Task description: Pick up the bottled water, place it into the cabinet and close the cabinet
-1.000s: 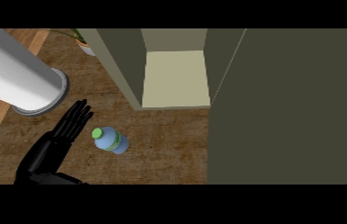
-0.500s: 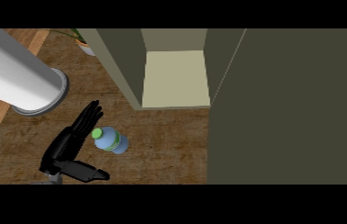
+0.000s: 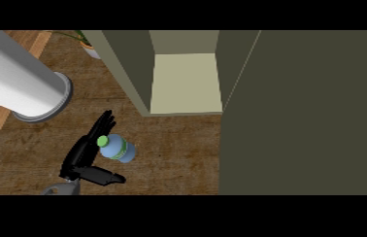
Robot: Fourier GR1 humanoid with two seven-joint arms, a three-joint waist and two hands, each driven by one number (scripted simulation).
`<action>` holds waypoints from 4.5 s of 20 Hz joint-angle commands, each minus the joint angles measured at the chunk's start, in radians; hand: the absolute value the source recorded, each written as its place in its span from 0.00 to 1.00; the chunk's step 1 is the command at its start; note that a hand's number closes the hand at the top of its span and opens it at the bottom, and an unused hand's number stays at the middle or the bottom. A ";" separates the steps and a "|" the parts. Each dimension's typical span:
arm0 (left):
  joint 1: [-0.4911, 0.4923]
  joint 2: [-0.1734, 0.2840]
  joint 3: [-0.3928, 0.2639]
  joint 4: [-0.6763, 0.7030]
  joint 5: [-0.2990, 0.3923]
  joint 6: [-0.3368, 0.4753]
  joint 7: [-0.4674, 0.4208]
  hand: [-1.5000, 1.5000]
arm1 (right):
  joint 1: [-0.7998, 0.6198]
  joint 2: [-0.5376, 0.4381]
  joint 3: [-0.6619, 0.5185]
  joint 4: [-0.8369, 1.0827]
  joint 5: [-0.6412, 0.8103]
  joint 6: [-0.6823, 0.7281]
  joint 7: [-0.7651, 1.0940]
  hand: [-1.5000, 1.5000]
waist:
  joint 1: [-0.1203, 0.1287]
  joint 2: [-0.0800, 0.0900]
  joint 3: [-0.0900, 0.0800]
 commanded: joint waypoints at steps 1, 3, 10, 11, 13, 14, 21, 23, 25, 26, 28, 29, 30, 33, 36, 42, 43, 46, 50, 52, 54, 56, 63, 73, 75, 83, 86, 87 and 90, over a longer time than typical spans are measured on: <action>-0.017 0.002 0.023 0.120 0.021 -0.055 -0.087 0.00 | 0.093 0.002 -0.019 -0.207 -0.180 -0.015 0.068 0.00 | 0.000 -0.001 0.000; -0.060 -0.015 0.020 0.170 0.019 -0.060 -0.088 0.00 | 0.086 -0.006 -0.024 -0.222 -0.182 -0.047 0.089 0.00 | 0.005 0.001 0.000; -0.134 -0.016 0.020 0.380 0.009 -0.177 -0.249 0.00 | 0.141 -0.003 -0.023 -0.223 -0.175 -0.032 0.044 0.00 | -0.007 0.001 -0.001; -0.148 -0.025 0.019 0.385 0.004 -0.171 -0.277 0.00 | 0.117 -0.042 -0.057 -0.196 -0.213 -0.016 0.039 0.00 | 0.000 0.001 -0.001; -0.149 -0.046 0.015 0.423 -0.009 -0.153 -0.309 1.00 | 0.135 -0.018 -0.017 -0.224 -0.188 -0.029 0.044 0.00 | 0.001 0.002 -0.001; -0.171 -0.074 0.040 0.421 0.039 -0.168 -0.265 1.00 | 0.199 -0.016 -0.048 -0.202 -0.194 0.046 -0.023 0.00 | -0.013 -0.003 0.000; -0.214 -0.081 0.067 0.494 0.108 -0.287 -0.262 1.00 | 0.137 -0.057 -0.081 -0.180 -0.223 -0.019 -0.009 0.00 | 0.008 0.001 0.000; -0.186 -0.084 0.029 0.450 0.071 -0.276 -0.301 1.00 | 0.142 -0.027 -0.047 -0.209 -0.170 -0.041 0.000 0.00 | 0.014 -0.001 0.000; -0.198 -0.056 0.043 0.470 0.083 -0.300 -0.323 1.00 | 0.173 -0.063 -0.107 -0.180 -0.200 0.017 -0.033 0.00 | 0.007 -0.001 0.000; -0.201 -0.023 0.092 0.474 0.124 -0.290 -0.318 1.00 | 0.187 -0.028 -0.062 -0.210 -0.183 0.000 -0.037 0.00 | 0.007 -0.001 0.000; -0.164 -0.012 0.145 0.437 0.170 -0.234 -0.340 1.00 | 0.168 -0.058 -0.071 -0.165 -0.167 -0.005 -0.031 0.00 | 0.025 -0.002 0.000; -0.152 -0.007 0.168 0.425 0.181 -0.174 -0.337 1.00 | 0.172 -0.054 -0.101 -0.120 -0.189 0.025 -0.078 0.00 | 0.022 -0.005 0.001; -0.179 0.012 0.225 0.469 0.223 -0.158 -0.341 1.00 | 0.145 -0.036 -0.073 -0.127 -0.139 0.011 -0.092 0.00 | 0.018 0.000 -0.001; -0.153 0.014 0.261 0.455 0.247 -0.117 -0.395 1.00 | 0.198 -0.059 -0.093 -0.180 -0.203 0.013 -0.069 0.00 | 0.014 -0.002 -0.001; -0.150 0.021 0.231 0.404 0.209 -0.073 -0.422 1.00 | 0.233 -0.059 -0.102 -0.190 -0.233 0.020 -0.060 0.00 | 0.015 -0.004 0.001; -0.151 -0.005 0.182 0.256 0.229 -0.058 -0.251 1.00 | 0.230 -0.075 -0.132 -0.205 -0.248 -0.005 -0.053 0.00 | 0.025 -0.006 0.002; -0.144 -0.090 0.144 0.218 0.202 0.010 -0.261 1.00 | 0.247 -0.057 -0.119 -0.173 -0.235 0.033 -0.090 0.00 | 0.021 -0.009 0.003; -0.141 -0.100 0.125 0.097 0.209 0.052 -0.189 1.00 | 0.231 -0.056 -0.117 -0.160 -0.235 0.026 -0.089 0.00 | 0.028 -0.008 0.003; -0.131 -0.156 0.071 0.029 0.197 0.091 -0.128 1.00 | 0.190 -0.084 -0.108 -0.209 -0.240 -0.036 -0.052 0.00 | 0.031 -0.004 0.002; -0.152 -0.164 -0.012 -0.063 0.234 0.193 -0.051 1.00 | 0.231 -0.086 -0.134 -0.185 -0.231 0.014 -0.088 0.00 | 0.020 -0.009 0.002; -0.146 -0.165 -0.124 -0.081 0.261 0.287 -0.057 1.00 | 0.199 -0.102 -0.139 -0.157 -0.251 -0.008 -0.082 0.00 | 0.019 -0.006 0.002; -0.167 -0.166 -0.143 -0.112 0.248 0.357 -0.032 1.00 | 0.219 -0.092 -0.126 -0.190 -0.239 -0.014 -0.067 0.00 | 0.016 -0.004 0.001; -0.286 -0.166 -0.316 -0.145 0.329 0.608 0.025 1.00 | 0.157 -0.123 -0.124 -0.152 -0.263 -0.033 -0.049 0.00 | 0.011 0.000 0.001; -0.503 -0.166 -0.386 -0.003 0.256 0.877 0.167 1.00 | 0.173 -0.100 -0.123 -0.142 -0.266 -0.003 -0.073 0.00 | 0.001 0.000 0.002; -0.542 -0.166 -0.352 0.064 0.268 0.856 0.163 1.00 | 0.188 -0.120 -0.150 -0.168 -0.309 -0.012 -0.052 0.00 | -0.001 0.001 0.001; -0.674 -0.167 -0.350 0.277 0.383 0.856 0.093 1.00 | 0.150 -0.123 -0.132 -0.126 -0.330 0.000 -0.059 0.00 | -0.013 0.007 0.001; -0.745 -0.167 -0.321 0.370 0.378 0.868 0.083 1.00 | 0.180 -0.139 -0.174 -0.113 -0.374 0.016 -0.060 0.00 | -0.019 0.007 0.001; -0.762 -0.167 -0.271 0.422 0.371 0.842 0.060 1.00 | 0.210 -0.072 -0.108 -0.124 -0.294 0.037 -0.081 0.00 | -0.023 0.008 0.001; -0.859 -0.167 -0.264 0.511 0.404 0.866 0.014 1.00 | 0.124 -0.127 -0.124 -0.071 -0.301 0.010 -0.067 0.00 | -0.029 0.016 0.001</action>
